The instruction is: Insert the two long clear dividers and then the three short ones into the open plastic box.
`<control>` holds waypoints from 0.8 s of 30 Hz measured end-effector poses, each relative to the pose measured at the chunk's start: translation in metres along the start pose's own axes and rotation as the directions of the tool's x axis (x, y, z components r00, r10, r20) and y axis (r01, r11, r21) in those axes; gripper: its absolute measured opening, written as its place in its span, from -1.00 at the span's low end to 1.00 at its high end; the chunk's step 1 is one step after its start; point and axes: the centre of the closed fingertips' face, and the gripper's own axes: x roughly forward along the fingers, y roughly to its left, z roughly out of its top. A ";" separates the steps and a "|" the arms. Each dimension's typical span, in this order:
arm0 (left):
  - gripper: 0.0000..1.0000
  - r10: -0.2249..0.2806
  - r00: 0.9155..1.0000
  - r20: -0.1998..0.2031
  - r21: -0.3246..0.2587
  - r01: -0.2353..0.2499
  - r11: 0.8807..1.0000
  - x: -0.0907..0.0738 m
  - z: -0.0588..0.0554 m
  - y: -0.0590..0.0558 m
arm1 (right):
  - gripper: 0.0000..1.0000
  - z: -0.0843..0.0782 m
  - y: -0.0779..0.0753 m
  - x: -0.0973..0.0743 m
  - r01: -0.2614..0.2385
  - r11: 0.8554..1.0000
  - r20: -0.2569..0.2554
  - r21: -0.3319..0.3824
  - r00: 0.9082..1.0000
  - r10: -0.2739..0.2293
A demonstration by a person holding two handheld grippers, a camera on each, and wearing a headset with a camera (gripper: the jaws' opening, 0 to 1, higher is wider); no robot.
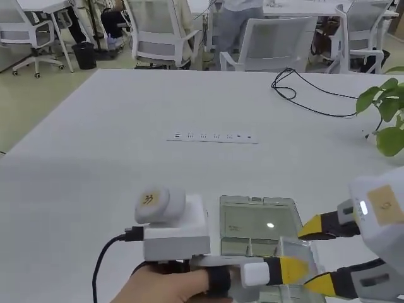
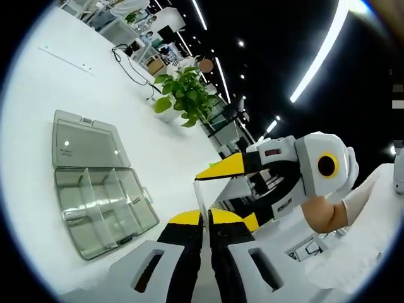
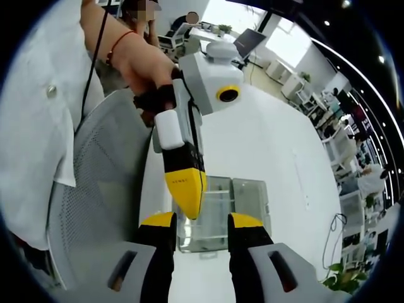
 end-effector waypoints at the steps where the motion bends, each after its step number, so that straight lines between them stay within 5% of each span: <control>1: -1.00 0.002 1.000 0.003 -0.001 -0.002 1.000 0.000 0.000 0.000 | -0.33 0.000 0.000 0.000 0.000 1.000 0.000 -0.002 1.000 0.000; 8: -1.00 0.014 1.000 0.022 0.014 -0.014 1.000 -0.003 0.003 0.004 | -0.34 0.004 -0.004 -0.003 0.000 1.000 0.030 0.020 1.000 -0.001; 13: -1.00 0.029 1.000 -0.012 0.164 -0.026 0.986 -0.006 0.002 0.005 | -0.34 0.008 -0.016 -0.015 -0.028 0.994 0.109 0.105 0.994 0.017; 17: -1.00 0.019 0.999 -0.036 0.314 -0.007 0.950 -0.008 0.000 0.000 | -0.43 0.010 -0.016 -0.024 -0.121 0.980 0.172 0.157 0.981 0.094; 18: -1.00 0.017 0.998 -0.052 0.380 0.004 0.925 -0.009 -0.002 -0.002 | -0.47 0.012 -0.014 -0.028 -0.174 0.970 0.215 0.172 0.967 0.136; 21: -1.00 0.016 0.996 -0.086 0.478 0.027 0.878 -0.010 -0.008 -0.006 | -0.53 0.016 -0.008 -0.032 -0.272 0.941 0.271 0.203 0.939 0.213; 22: -1.00 0.010 0.996 -0.089 0.498 0.036 0.866 -0.010 -0.009 -0.008 | -0.55 0.016 -0.008 -0.033 -0.281 0.939 0.280 0.200 0.934 0.220; 24: -1.00 -0.001 0.995 -0.102 0.563 0.059 0.824 -0.011 -0.013 -0.013 | -0.59 0.017 -0.005 -0.034 -0.328 0.921 0.300 0.209 0.918 0.259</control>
